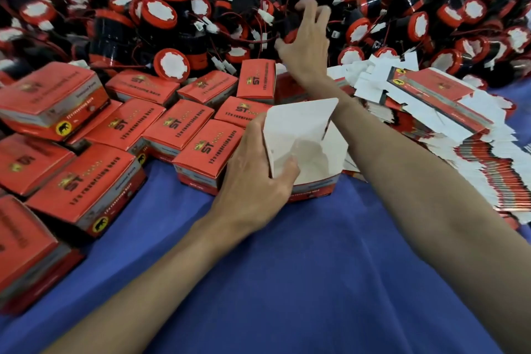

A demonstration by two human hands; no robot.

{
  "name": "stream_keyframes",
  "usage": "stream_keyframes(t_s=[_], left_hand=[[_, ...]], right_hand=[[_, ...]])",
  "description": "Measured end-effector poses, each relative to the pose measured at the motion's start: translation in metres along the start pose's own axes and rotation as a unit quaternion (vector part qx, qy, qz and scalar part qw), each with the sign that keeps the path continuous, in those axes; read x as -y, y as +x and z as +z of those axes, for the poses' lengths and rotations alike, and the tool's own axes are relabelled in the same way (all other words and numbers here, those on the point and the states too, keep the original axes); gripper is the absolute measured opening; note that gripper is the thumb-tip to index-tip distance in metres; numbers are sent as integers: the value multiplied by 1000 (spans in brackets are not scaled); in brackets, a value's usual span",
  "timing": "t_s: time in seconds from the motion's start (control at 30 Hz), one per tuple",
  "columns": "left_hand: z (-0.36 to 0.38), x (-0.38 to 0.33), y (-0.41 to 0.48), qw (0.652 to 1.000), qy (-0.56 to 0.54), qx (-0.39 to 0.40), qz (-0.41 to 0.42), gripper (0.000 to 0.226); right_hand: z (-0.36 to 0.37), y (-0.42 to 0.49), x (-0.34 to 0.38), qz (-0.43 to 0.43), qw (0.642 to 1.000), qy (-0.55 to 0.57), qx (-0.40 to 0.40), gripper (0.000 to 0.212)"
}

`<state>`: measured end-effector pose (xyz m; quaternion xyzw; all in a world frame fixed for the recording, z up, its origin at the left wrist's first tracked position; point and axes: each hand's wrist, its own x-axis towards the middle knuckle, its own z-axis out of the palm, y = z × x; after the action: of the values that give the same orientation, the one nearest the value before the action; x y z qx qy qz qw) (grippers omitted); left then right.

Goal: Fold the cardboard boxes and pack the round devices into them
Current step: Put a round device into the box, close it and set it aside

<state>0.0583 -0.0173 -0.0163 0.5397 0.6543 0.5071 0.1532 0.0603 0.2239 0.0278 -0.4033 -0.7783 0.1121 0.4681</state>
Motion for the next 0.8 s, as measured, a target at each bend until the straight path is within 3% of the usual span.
stream_keyframes(t_s=[0.07, 0.2, 0.23, 0.3, 0.33, 0.37, 0.43, 0.5, 0.57, 0.63, 0.7, 0.8], left_hand=[[1, 0, 0, 1000, 5, -6, -2, 61], [2, 0, -1, 1000, 23, -15, 4, 61], [2, 0, -1, 999, 29, -16, 5, 59], [2, 1, 0, 999, 30, -12, 6, 53], [2, 2, 0, 999, 30, -8, 7, 51], [2, 2, 1, 999, 34, -4, 6, 49], [1, 2, 0, 1000, 29, -10, 6, 51], [0, 1, 1, 999, 27, -14, 15, 54], [1, 0, 1, 999, 33, -8, 18, 54], [1, -2, 1, 1000, 17, -9, 19, 52], [1, -2, 1, 1000, -12, -3, 23, 47], [0, 1, -2, 997, -73, 8, 27, 46]], right_hand=[[-24, -7, 13, -37, 993, 116, -4, 61], [-73, -38, 27, -27, 929, 350, 115, 58], [-85, -48, 32, 7, 889, 435, 145, 58], [-104, -66, 37, 96, 773, 599, 185, 47], [-112, -73, 39, 135, 735, 637, 189, 38], [-119, -78, 40, 165, 726, 642, 185, 32], [-129, -86, 42, 186, 753, 609, 168, 37], [-144, -90, 49, 176, 769, 592, 164, 54], [-164, -91, 58, 60, 834, 515, 187, 64], [-182, -93, 68, -149, 913, 319, 207, 67], [-189, -99, 77, -307, 913, 132, 233, 69], [-175, -121, 86, -371, 868, -31, 330, 76]])
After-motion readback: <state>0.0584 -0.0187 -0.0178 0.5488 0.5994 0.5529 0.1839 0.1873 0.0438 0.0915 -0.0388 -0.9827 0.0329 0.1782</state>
